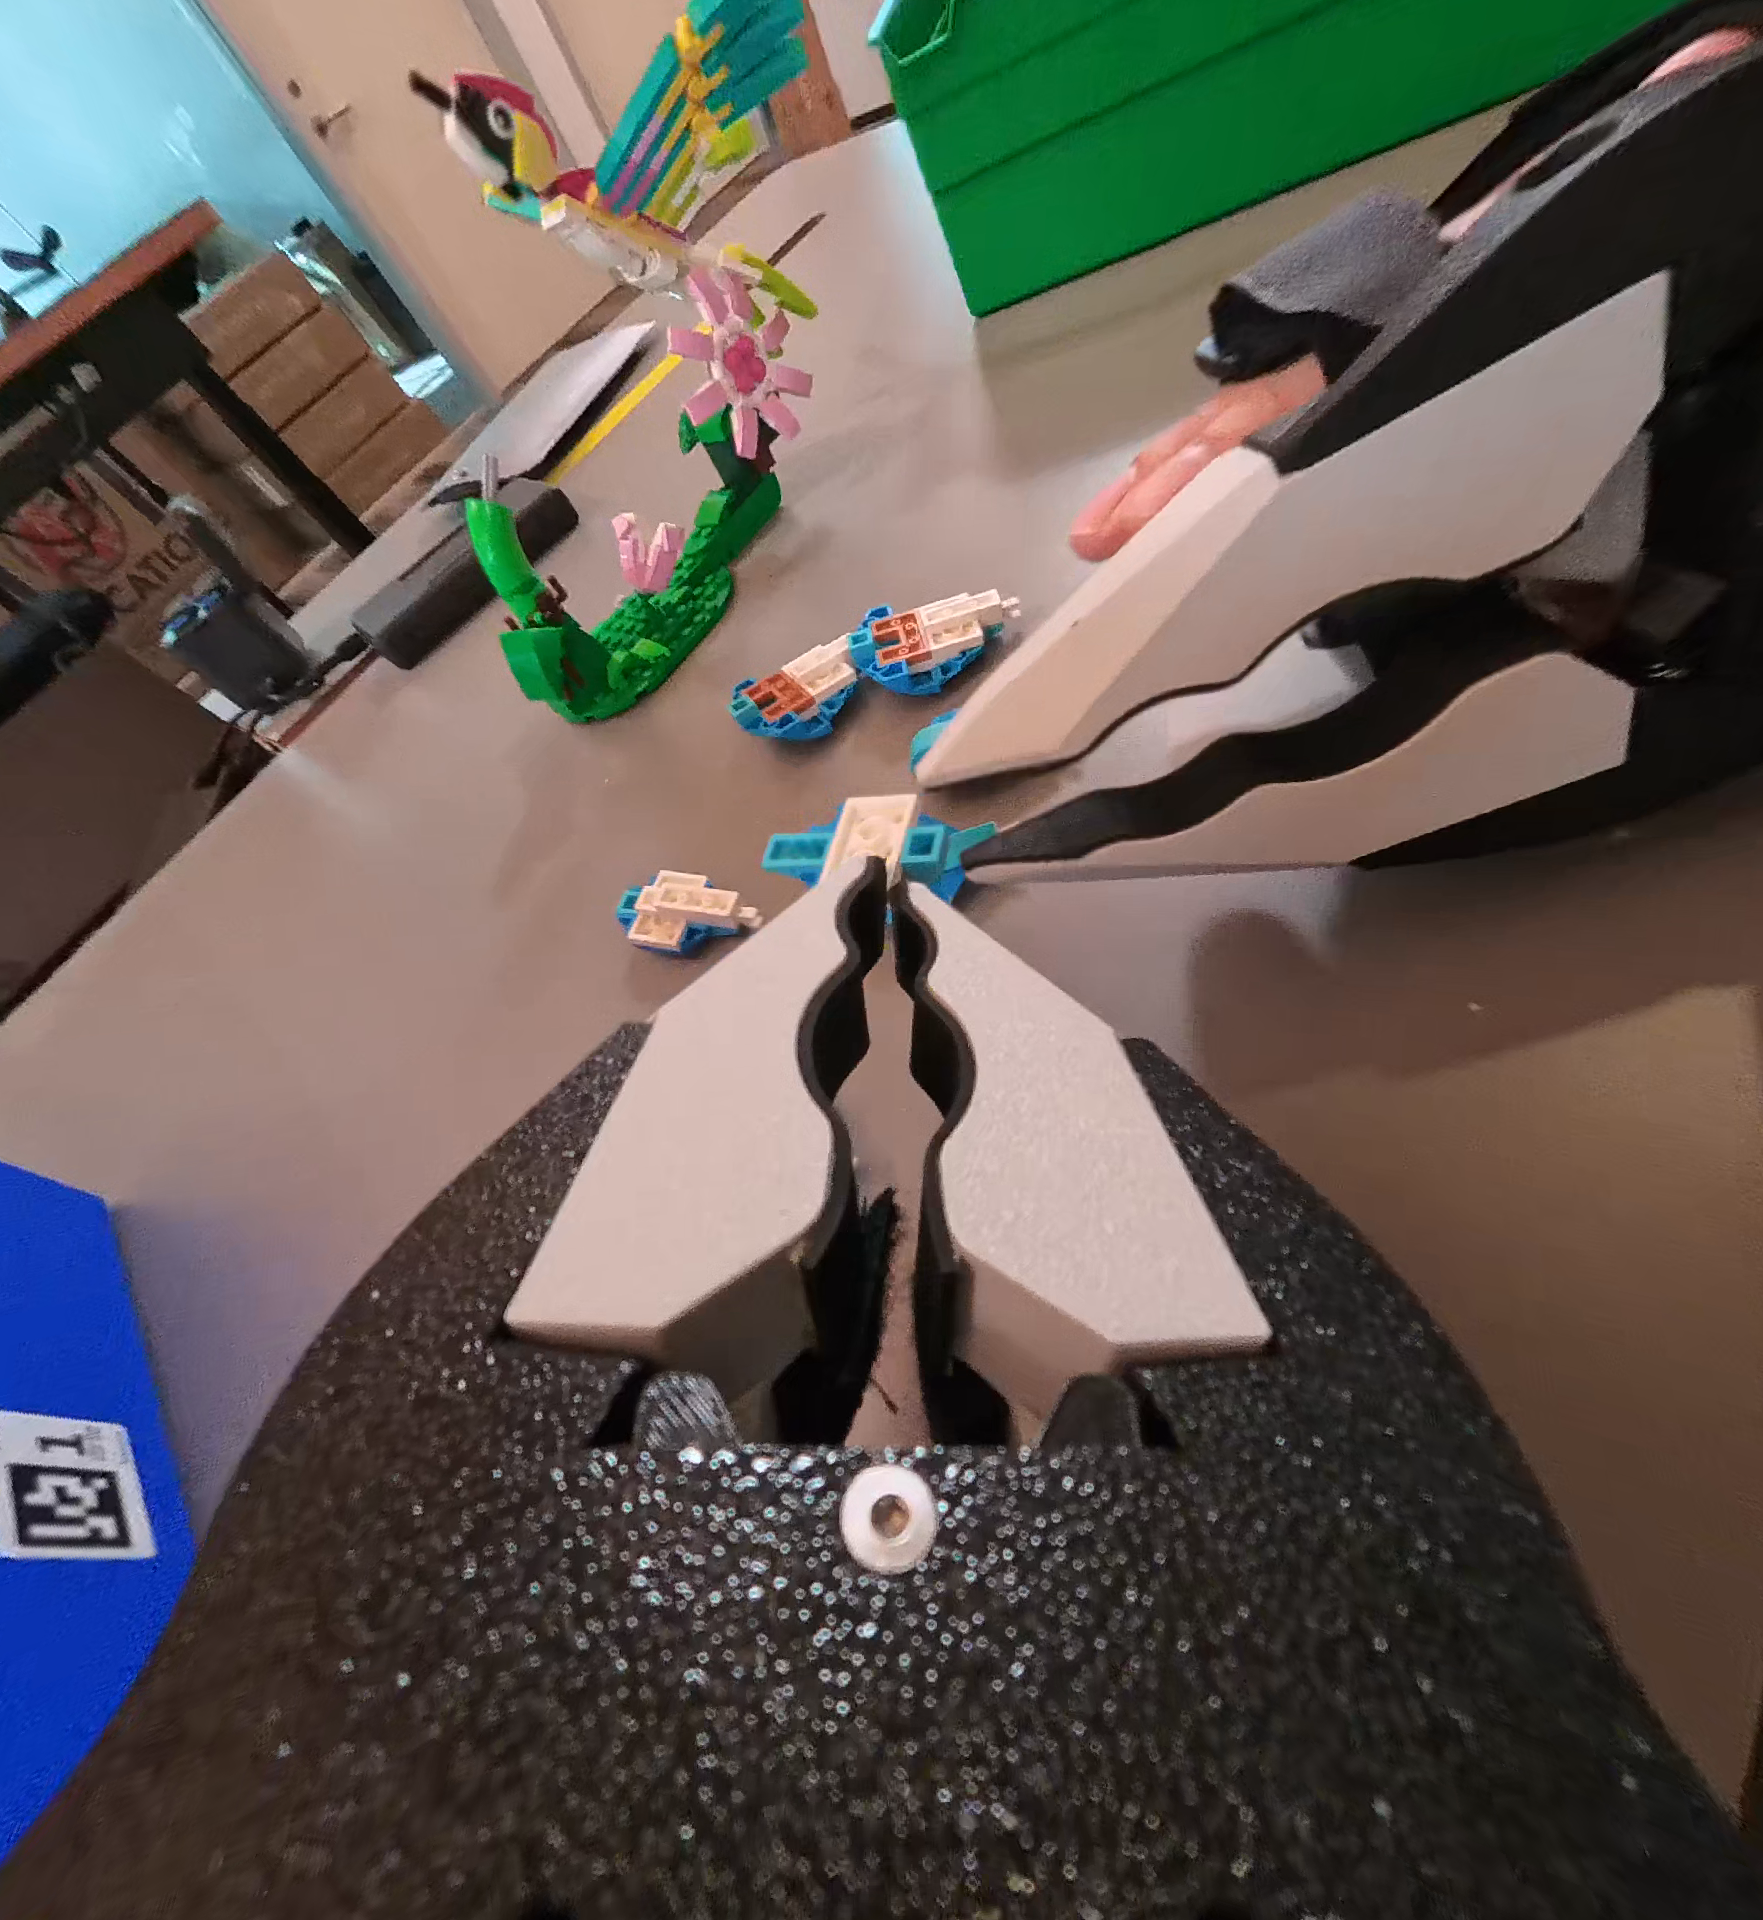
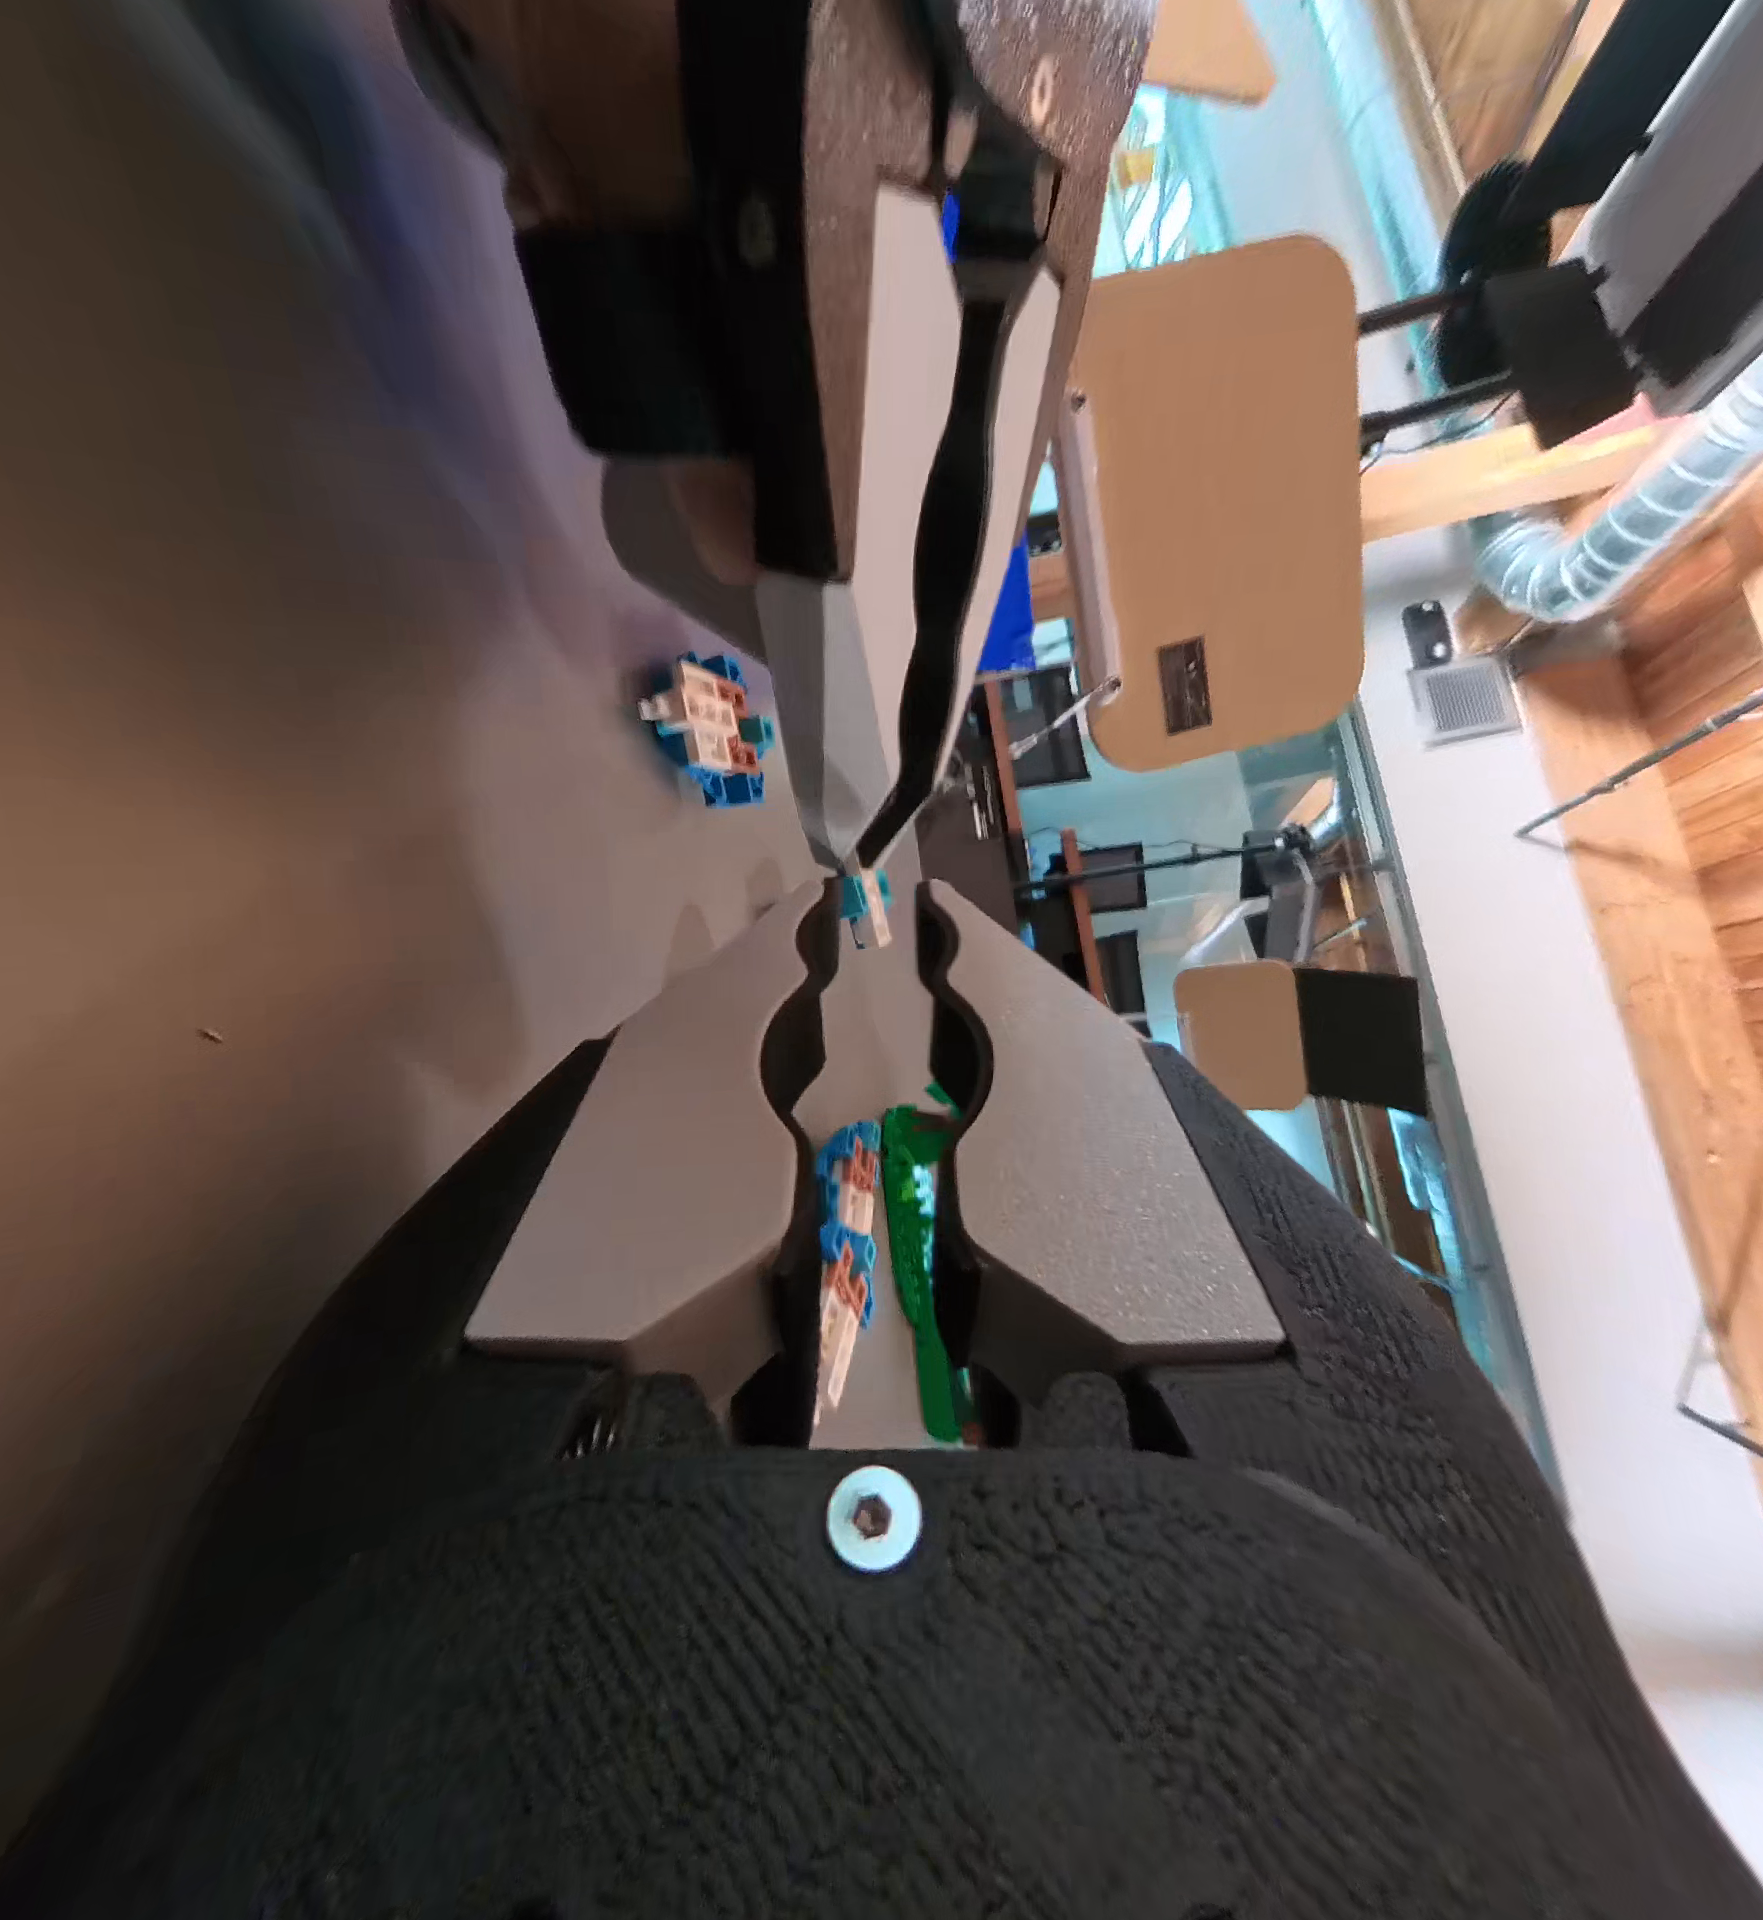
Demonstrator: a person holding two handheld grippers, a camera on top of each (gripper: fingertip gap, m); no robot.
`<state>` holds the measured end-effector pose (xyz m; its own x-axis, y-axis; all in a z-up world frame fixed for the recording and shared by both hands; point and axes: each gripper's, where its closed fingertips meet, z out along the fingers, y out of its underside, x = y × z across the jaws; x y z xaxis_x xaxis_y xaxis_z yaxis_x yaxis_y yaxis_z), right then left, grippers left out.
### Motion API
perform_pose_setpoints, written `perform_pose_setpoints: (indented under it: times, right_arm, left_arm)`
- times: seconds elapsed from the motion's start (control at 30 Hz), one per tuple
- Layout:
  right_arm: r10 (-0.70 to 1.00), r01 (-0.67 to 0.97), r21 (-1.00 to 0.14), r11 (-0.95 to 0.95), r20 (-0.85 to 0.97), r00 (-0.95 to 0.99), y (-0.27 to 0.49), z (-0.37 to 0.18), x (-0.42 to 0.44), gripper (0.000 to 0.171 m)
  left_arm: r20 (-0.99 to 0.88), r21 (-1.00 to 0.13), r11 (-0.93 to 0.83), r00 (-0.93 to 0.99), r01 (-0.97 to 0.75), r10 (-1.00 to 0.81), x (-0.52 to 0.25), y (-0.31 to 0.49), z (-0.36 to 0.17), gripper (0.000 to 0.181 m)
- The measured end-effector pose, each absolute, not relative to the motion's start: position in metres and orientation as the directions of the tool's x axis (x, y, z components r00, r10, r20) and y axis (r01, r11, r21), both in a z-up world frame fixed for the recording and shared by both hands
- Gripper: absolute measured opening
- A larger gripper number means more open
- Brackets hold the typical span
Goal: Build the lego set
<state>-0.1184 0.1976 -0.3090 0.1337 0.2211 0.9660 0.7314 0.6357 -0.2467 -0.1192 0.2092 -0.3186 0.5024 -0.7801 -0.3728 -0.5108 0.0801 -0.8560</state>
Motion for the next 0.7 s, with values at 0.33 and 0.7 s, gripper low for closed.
perform_pose_setpoints:
  times: [0.33,0.7]
  right_arm:
    - [0.711,0.308,-0.904,0.297,0.425,0.561,0.202,-0.274,-0.110,0.014]
    - [0.698,0.295,-0.915,0.277,0.402,0.593,0.209,-0.274,-0.113,0.004]
  left_arm:
    - [-0.330,-0.935,0.129,0.672,-0.331,-0.663,-0.126,0.220,-0.285,0.000]
    - [-0.310,-0.942,0.140,0.634,-0.304,-0.709,-0.109,0.211,-0.286,0.000]
